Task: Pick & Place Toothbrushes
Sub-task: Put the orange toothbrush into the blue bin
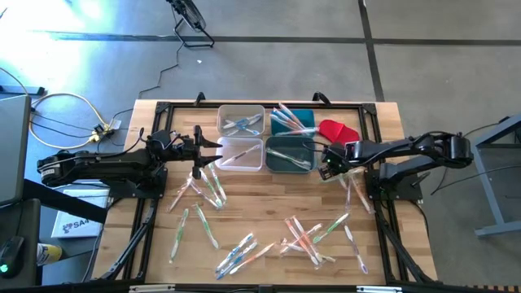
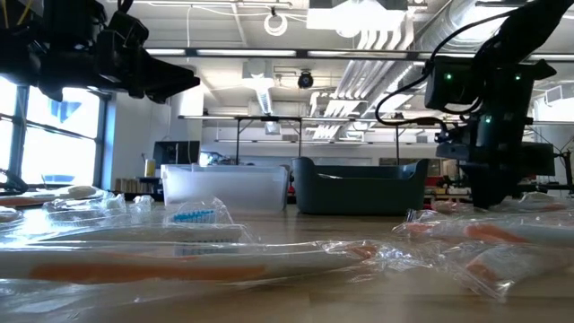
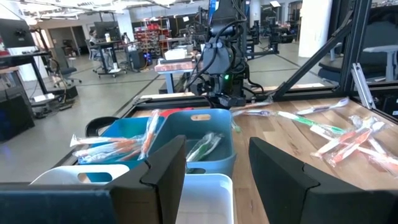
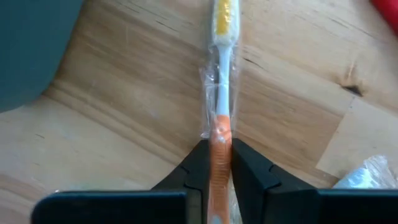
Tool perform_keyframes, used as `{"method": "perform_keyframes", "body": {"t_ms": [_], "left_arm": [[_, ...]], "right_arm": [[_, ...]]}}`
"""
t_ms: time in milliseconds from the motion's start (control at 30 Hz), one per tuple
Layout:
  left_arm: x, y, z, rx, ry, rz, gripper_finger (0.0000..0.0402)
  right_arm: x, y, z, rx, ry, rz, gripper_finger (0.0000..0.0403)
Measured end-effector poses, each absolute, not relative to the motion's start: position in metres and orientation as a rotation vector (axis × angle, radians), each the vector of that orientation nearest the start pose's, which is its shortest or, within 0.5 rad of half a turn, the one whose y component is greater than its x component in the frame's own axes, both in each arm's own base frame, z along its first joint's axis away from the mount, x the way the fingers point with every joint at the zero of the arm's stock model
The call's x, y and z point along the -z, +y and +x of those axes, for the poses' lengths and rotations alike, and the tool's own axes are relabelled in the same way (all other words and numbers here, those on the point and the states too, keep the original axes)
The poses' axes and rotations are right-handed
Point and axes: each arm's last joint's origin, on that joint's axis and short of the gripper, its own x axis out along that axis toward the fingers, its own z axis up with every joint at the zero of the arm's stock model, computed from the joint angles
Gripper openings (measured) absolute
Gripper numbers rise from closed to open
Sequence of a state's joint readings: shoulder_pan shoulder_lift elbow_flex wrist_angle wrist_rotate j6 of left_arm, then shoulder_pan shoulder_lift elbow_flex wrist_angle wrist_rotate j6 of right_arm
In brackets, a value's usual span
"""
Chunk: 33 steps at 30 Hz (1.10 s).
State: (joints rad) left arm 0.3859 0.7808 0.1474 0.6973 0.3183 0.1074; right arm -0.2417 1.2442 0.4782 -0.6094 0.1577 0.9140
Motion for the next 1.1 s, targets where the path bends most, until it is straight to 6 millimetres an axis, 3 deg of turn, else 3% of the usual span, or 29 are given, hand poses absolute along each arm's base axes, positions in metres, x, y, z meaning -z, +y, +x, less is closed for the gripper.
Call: {"method": "perform_keyframes", "body": {"t_ms": [400, 667, 867, 1100], "left_arm": [[-0.199, 0.052, 0.152, -0.070, -0.055, 0.129, 0.0171], [-0.199, 0.052, 0.152, -0.070, -0.056, 0.129, 0.0171], [-0.199, 0.052, 0.152, -0.070, -0.055, 0.129, 0.0171], [-0.199, 0.052, 0.152, -0.070, -0.056, 0.129, 0.0171]], "right_arm": [[-0.141, -0.047, 0.170, 0.919, 1.073, 0.817, 0.0033], [-0.173, -0.049, 0.172, 0.918, 0.957, 0.798, 0.0033], [-0.204, -0.051, 0.167, 1.007, 0.877, 0.707, 0.0033], [-0.239, -0.057, 0.178, 1.004, 0.754, 0.584, 0.0033]]}}
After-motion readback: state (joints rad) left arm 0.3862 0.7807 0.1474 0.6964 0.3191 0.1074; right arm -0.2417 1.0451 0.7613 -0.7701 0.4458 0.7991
